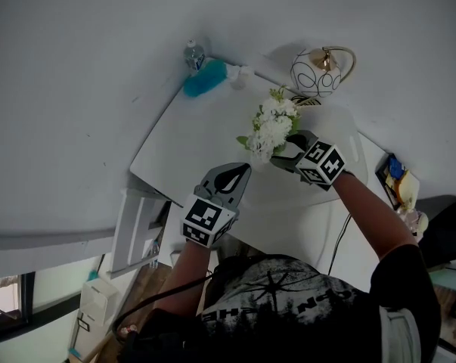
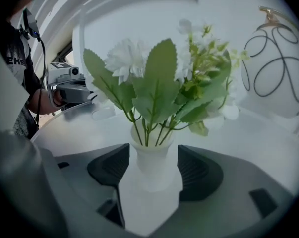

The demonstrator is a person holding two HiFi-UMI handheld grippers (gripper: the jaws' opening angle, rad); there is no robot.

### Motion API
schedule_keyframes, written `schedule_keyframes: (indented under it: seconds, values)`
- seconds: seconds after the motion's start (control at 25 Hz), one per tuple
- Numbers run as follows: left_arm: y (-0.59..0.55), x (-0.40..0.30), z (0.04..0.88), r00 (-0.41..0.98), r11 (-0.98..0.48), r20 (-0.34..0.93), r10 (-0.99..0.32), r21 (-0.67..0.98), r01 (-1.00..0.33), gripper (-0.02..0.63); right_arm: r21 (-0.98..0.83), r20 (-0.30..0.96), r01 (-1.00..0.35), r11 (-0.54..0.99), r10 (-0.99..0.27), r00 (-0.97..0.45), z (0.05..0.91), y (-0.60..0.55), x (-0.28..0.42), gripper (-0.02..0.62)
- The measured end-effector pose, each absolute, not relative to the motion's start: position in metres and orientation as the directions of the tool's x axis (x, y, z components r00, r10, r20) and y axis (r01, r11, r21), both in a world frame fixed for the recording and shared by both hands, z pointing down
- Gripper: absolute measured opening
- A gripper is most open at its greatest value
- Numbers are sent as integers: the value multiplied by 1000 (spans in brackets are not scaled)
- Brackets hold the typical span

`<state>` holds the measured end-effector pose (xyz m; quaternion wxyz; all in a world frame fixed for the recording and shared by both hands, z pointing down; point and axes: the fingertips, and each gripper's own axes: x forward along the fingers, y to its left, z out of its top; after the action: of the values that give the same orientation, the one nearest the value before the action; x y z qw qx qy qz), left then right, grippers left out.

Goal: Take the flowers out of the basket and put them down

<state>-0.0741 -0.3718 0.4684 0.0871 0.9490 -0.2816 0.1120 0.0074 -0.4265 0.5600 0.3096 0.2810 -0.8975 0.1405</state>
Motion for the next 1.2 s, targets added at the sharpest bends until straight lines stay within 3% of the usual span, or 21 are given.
schedule_keyframes:
  seconds: [0.52,0.72,1.2]
  values:
    - [-372,-76,471,825,-827,237,-513,122,-549,11,-98,535,-557,825,-428,-728,565,-440,-21,288]
    - [-371,-77,472,825,-824,230,-516,130,-551,11,-76,527,-563,823,-446,-723,564,-443,-19,258]
    - [-364,-81,465,827,-824,210,-522,128,-552,11,-63,538,-543,837,-430,-725,546,-435,-15,253]
